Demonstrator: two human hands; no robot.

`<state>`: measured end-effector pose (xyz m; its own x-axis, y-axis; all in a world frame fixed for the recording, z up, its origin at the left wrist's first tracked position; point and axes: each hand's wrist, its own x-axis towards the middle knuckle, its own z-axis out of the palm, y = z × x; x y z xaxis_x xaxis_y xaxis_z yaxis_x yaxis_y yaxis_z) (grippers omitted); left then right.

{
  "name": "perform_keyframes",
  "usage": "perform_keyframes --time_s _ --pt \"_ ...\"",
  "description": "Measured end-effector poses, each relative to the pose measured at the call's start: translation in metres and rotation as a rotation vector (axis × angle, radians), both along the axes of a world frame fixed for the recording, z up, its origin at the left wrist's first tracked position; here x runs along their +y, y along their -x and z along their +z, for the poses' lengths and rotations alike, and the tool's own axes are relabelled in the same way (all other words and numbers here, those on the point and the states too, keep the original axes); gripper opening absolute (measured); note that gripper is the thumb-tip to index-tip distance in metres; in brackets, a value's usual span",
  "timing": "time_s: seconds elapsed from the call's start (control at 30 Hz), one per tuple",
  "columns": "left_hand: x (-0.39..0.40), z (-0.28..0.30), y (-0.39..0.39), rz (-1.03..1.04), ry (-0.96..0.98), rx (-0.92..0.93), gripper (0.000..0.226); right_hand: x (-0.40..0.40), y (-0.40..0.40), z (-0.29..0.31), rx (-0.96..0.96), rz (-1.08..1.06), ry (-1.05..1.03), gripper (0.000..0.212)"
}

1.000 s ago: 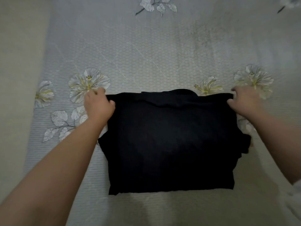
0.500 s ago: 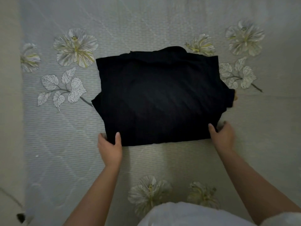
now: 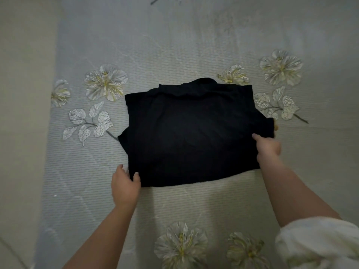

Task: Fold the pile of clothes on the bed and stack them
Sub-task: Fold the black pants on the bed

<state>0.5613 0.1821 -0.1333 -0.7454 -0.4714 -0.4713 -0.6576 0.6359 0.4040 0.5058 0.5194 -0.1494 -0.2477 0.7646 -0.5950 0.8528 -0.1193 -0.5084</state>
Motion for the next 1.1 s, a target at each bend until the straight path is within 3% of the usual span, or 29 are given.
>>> perform_keyframes --time_s 0.13,0.23,0.33,0.4,0.53,0.67,0.77,0.83,1.0,1.1 --pt "-0.005 0.007 0.001 -0.196 0.063 0.093 0.05 -0.02 0.012 0.031 0.169 0.285 -0.307 0.027" --pt "-0.012 0.012 -0.002 -0.177 0.046 0.127 0.046 -0.067 0.024 0.065 0.366 0.599 -0.504 0.024" --pt "-0.028 0.018 -0.01 -0.105 0.034 0.159 0.044 -0.14 0.031 0.082 0.569 0.922 -0.575 0.019" --pt "-0.044 0.022 -0.017 -0.073 0.041 0.18 0.042 -0.194 0.029 0.08 0.571 1.154 -0.486 0.019" --pt "-0.083 0.024 -0.034 -0.002 0.072 0.17 0.041 -0.269 0.0 0.05 0.347 1.666 -0.155 0.038" --pt "-0.102 0.019 -0.048 0.033 0.042 0.151 0.041 -0.254 -0.031 0.037 0.397 1.627 -0.283 0.044" --pt "-0.095 0.013 -0.05 0.019 -0.055 0.123 0.043 -0.22 -0.048 0.02 0.059 1.725 -0.48 0.073" --pt "-0.083 0.011 -0.048 -0.005 -0.1 0.144 0.042 -0.211 -0.055 0.011 -0.095 1.801 -0.489 0.071" --pt "-0.058 0.012 -0.039 -0.21 -0.092 0.253 0.039 -0.209 -0.065 0.005 0.339 1.882 -0.754 0.037" --pt "-0.048 0.011 -0.033 -0.532 -0.01 0.376 0.038 -0.201 -0.081 -0.003 0.299 2.039 -0.815 0.037"
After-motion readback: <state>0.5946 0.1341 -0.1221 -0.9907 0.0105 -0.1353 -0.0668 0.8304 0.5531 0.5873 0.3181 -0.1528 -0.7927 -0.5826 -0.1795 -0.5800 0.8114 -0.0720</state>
